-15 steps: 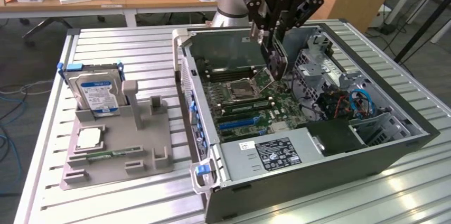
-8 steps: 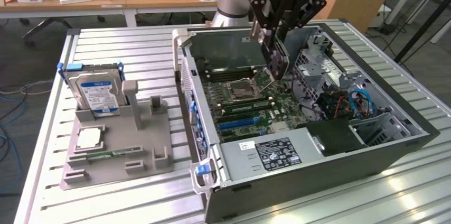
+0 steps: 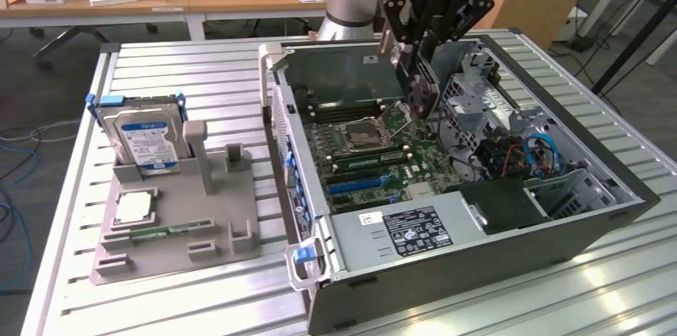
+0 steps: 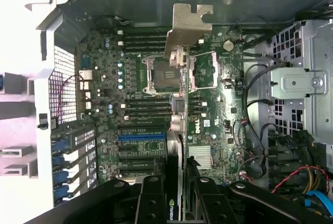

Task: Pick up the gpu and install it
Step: 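Pick up the gpu and move the gpu toward the slot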

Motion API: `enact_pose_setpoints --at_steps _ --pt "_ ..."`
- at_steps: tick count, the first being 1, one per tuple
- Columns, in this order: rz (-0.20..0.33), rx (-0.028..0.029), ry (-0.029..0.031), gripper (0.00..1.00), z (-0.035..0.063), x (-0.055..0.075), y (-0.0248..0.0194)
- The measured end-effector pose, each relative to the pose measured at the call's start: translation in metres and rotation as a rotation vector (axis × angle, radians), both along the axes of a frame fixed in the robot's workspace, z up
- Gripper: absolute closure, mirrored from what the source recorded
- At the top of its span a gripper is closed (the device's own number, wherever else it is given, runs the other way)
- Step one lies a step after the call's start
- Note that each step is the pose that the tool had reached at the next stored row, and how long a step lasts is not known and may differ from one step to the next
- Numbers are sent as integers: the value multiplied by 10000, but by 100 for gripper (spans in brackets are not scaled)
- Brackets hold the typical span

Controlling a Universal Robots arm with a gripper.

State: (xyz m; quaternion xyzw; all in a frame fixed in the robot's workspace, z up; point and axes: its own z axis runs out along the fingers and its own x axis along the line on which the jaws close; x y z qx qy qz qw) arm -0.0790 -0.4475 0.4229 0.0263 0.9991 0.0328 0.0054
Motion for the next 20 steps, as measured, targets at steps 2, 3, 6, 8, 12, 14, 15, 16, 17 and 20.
enact_pose_setpoints --at_steps 2,3,6,8,12,14,15,16,17,20 --pt "173 0 1 74 -1 4 0" --pt "269 1 1 74 -2 7 0" --pt "535 0 5 74 -3 12 0" --pt "600 0 6 74 -3 12 0" --pt "605 0 6 74 -3 13 0" --pt "606 1 6 74 -4 15 0" --pt "608 3 6 74 -11 20 0" --pt "606 4 7 74 -16 20 2" --pt "603 9 8 74 -20 21 4" --pt "605 21 9 74 -27 37 10"
